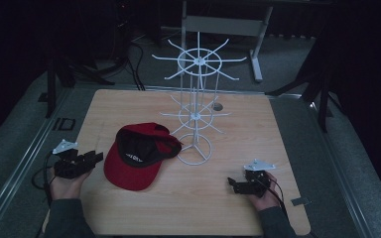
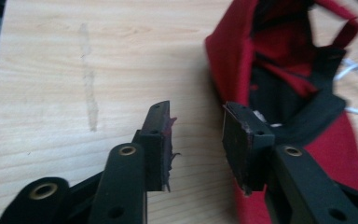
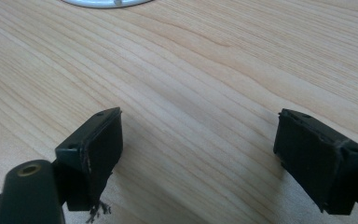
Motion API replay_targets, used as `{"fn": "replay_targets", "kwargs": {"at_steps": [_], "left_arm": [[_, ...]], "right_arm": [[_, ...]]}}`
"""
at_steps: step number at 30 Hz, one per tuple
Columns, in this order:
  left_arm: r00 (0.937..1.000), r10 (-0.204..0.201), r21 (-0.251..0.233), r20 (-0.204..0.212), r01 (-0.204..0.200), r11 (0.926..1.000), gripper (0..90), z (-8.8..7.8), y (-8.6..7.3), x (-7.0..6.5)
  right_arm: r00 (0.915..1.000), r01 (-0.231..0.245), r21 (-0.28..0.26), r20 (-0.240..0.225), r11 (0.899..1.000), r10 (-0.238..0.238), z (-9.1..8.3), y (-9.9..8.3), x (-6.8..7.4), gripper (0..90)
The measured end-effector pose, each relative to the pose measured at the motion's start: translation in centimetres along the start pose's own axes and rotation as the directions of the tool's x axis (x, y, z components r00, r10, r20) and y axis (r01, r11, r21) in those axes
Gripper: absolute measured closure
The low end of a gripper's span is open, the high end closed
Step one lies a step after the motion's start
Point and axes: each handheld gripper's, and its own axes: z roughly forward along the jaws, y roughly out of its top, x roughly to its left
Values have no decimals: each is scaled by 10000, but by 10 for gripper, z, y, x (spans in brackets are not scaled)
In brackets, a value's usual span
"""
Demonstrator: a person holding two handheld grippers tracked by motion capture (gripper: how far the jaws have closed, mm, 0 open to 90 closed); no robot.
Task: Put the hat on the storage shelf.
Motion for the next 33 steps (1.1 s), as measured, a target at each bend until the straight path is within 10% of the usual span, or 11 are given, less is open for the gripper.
{"fn": "replay_targets", "kwargs": {"at_steps": [15,23,26,33], "left_arm": [[9941,1028,1604,351,-1071,9812,780,17,-5,-16],[9897,831,1895,1164,-1042,9763,743,22,-7,-17],[9762,621,2117,2077,-1068,9715,721,29,-8,-20],[9597,719,2647,2717,-1464,9532,649,45,-12,-34]], "right_arm": [[10000,-3,1,0,10000,3,0,0,0,153],[10000,-12,6,-1,10000,12,0,0,0,153],[10000,-11,4,-1,10000,11,0,0,0,153],[10000,-12,5,-1,10000,12,0,0,0,153]]}}
